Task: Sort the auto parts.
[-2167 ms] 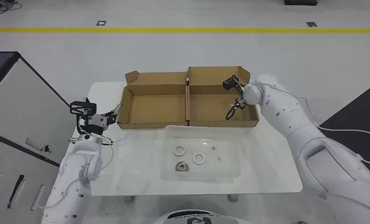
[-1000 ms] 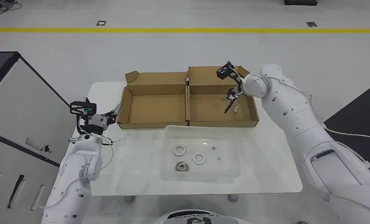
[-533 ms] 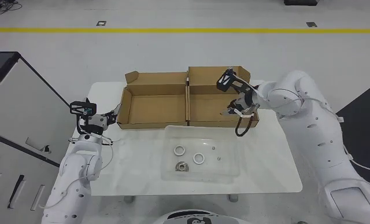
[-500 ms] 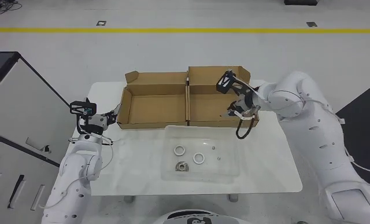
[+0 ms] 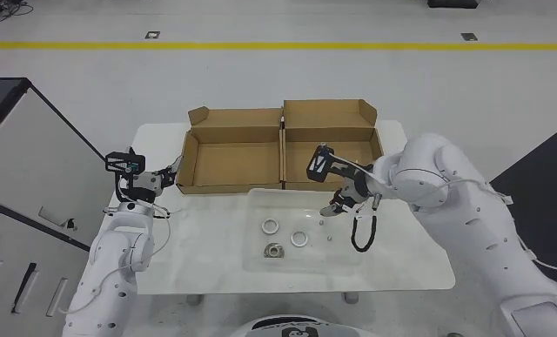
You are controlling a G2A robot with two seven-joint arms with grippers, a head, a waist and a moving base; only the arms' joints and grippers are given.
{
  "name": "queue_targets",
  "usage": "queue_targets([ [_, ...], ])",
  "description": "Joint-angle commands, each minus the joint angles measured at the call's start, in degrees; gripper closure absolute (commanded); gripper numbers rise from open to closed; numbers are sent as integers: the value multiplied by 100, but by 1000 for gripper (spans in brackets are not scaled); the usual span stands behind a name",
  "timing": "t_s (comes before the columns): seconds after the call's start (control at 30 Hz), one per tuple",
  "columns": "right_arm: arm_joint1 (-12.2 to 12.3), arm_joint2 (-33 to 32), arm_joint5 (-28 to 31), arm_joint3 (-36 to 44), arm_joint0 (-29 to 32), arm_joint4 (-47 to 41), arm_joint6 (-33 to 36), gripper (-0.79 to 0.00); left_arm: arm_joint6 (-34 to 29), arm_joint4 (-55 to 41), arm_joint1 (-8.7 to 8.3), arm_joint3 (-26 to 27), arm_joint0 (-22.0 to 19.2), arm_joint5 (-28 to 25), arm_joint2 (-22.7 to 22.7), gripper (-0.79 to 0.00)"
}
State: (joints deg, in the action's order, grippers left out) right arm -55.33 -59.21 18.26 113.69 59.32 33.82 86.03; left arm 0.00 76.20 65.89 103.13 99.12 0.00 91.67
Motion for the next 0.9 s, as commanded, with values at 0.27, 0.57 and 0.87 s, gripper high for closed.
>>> queue_targets([
  [0.27,14,360,18,190,79,391,-19,-785,0,0,0,0,0,0,0,-785],
  [0.57,234,1585,-197,373,-464,579,197,-785,0,0,0,0,0,0,0,-785],
  [0.87,439,2406,-198,-3,-1034,294,197,-600,0,0,0,0,0,0,0,-785],
])
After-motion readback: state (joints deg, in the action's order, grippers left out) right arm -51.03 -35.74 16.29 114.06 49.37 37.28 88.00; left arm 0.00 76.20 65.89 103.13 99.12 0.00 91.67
